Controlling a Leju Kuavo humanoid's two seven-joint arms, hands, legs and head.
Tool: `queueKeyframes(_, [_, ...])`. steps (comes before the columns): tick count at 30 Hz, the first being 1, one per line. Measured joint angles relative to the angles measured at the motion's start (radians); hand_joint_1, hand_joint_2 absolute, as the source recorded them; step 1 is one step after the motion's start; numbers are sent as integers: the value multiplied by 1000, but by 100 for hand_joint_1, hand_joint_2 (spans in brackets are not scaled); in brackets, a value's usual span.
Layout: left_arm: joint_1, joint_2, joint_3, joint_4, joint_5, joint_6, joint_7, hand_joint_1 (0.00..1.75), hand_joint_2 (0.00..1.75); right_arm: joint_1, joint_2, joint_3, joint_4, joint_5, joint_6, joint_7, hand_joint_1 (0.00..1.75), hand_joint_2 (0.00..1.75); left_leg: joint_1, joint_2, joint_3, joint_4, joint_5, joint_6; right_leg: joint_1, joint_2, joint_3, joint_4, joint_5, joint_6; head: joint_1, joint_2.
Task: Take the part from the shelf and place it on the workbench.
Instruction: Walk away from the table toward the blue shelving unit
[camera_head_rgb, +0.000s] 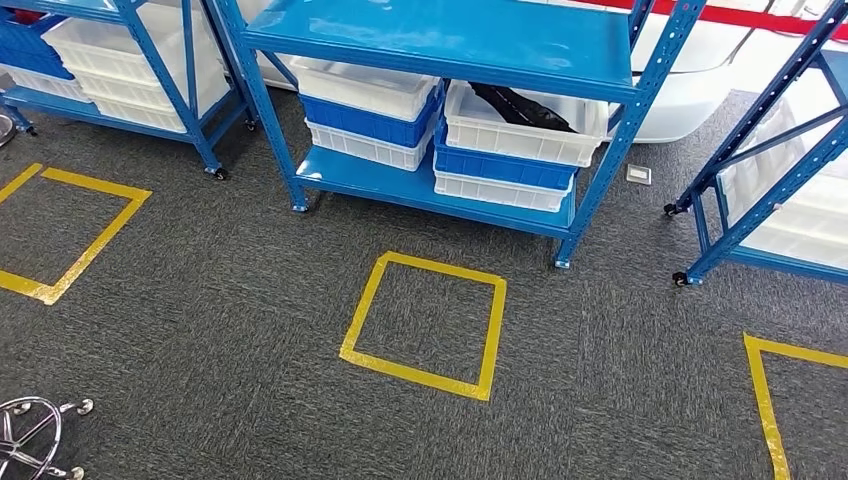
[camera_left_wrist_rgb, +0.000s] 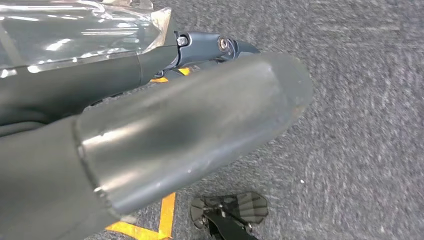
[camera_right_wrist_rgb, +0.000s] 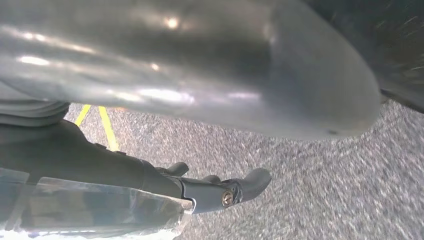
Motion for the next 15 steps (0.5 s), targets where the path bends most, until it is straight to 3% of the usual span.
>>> queueKeyframes(2, [0,-1,0,0,0,-1,0,0,0,2,-3,0,0,1,1,0,0,0,2,0,9,-1,-7,-2,-8,-1,-72,104,-25,7,1,0])
queueKeyframes(3, [0,-2,0,0,0,-1,0,0,0,4,-4,0,0,1,2,0,0,0,4,0,15,0,-14,-4,-11,-1,-89,113,-15,17,1,0])
queueKeyframes(4, [1,-2,0,0,0,-1,0,0,0,6,-5,0,0,2,3,0,0,0,6,-1,23,0,-20,-7,-15,-2,-87,85,9,29,1,0])
queueKeyframes(6, [1,-2,0,0,0,-1,0,0,0,6,-7,0,0,2,4,0,0,0,9,-2,40,0,-35,-18,-23,-10,-42,-49,85,53,2,0])
queueKeyframes(7, [1,-2,0,0,0,-1,1,0,0,5,-7,0,0,2,4,0,0,0,7,-2,47,2,-45,-25,-25,-15,-18,-107,113,56,3,0])
queueKeyframes(9, [0,-1,0,0,0,0,1,0,0,4,-8,0,0,3,6,0,0,0,5,-1,56,6,-61,-37,-23,-21,6,-156,133,39,0,0])
queueKeyframes(12, [-3,-2,0,0,0,1,0,0,0,4,-9,1,0,5,8,0,0,0,15,1,59,18,-78,-54,-21,-16,16,-160,128,6,-4,0])
queueKeyframes(14, [-4,-2,0,-1,0,1,-1,0,0,2,-11,1,0,7,8,0,0,0,20,0,25,92,-115,-64,-24,-13,25,-163,122,-10,-6,0])
queueKeyframes(15, [-4,-2,0,-1,0,1,-1,0,0,2,-11,1,0,8,8,0,0,0,21,-2,-10,157,-141,-68,-22,-13,30,-163,118,-17,-8,0])
